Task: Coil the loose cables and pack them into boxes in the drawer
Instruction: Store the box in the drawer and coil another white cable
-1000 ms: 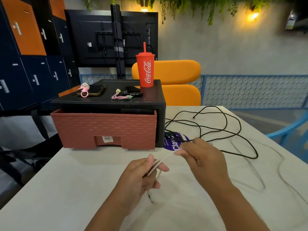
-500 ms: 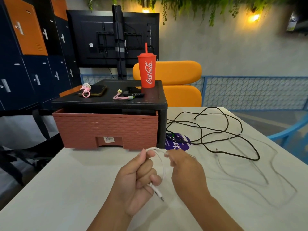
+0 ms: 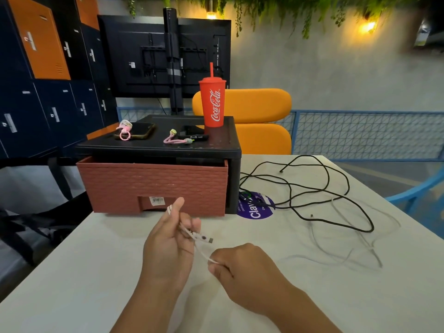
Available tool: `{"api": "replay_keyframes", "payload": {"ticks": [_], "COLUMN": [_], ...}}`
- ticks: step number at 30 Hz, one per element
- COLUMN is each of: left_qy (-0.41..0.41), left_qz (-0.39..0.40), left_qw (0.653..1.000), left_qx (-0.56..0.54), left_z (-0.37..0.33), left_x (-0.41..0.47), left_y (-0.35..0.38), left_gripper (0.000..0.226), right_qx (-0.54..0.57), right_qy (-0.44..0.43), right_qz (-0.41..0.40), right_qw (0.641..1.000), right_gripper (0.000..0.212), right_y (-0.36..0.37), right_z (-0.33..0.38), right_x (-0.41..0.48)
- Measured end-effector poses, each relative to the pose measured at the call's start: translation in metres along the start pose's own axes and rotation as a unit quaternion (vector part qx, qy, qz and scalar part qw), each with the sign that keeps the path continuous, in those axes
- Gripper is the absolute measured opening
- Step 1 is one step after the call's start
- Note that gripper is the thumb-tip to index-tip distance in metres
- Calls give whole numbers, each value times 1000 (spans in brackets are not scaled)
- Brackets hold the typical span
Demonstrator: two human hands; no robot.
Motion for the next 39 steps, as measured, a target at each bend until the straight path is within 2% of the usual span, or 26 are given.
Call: {"api": "replay_keyframes", "payload": {"ticks": [2,3,4,6,8,11,13,16,18,19,22,25,32,37,39], "left_qy": [61,90,121,173,203,202,181,114,73,53,24,22,24,-3,-15], "left_qz": [10,15,25,55,102,131,121,62,45,37,25,26,-17,-41,-42], "left_qw": [991,975,952,893,841,801,811,876,922,945,980,985,982,987,988], "left_qx": [118,201,279,411,491,548,544,465,378,321,198,172,188,155,148], "left_z": [-1,-1,0,3,12,20,20,11,4,0,-12,-15,-8,-9,-9], "left_x": [-1,0,-2,-9,-11,-10,-12,-10,-4,0,6,10,17,19,19], "left_y": [-1,-2,0,4,7,5,5,3,-1,-4,-9,-11,-22,-23,-24], "left_gripper": [34,42,46,39,28,32,36,24,18,24,34,37,34,37,37], "right_qx": [-7,-7,-8,-31,-84,-171,-240,-233,-211,-205,-239,-212,-67,-63,58], "right_qy": [-13,-22,-25,-29,-49,-34,-26,56,133,178,321,407,385,273,258], "right_qz": [9,10,9,-1,-43,-101,-139,-188,-211,-213,-117,-8,183,303,313], "right_qw": [1000,1000,1000,999,994,980,960,953,945,939,909,888,902,911,912], "right_gripper": [22,22,22,21,18,21,11,34,37,35,20,25,24,26,23], "right_y": [-3,-7,-10,-15,-20,-29,-38,-52,-66,-72,-72,-62,-49,-43,-46], "right_z": [3,5,6,6,-1,-19,-33,-68,-86,-94,-122,-136,-104,-56,-38], "right_x": [0,0,1,3,4,6,8,5,-2,-7,-24,-37,-36,-33,-31]}}
Point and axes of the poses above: each hand's wrist, its own x-axis towards the middle knuckle, its own y-axis out of the palm, z = x × y, the point moved 5 cm from there along x, towards the middle knuckle, and after that the axes turned 6 degrees about -z, right-handed, at the moved point
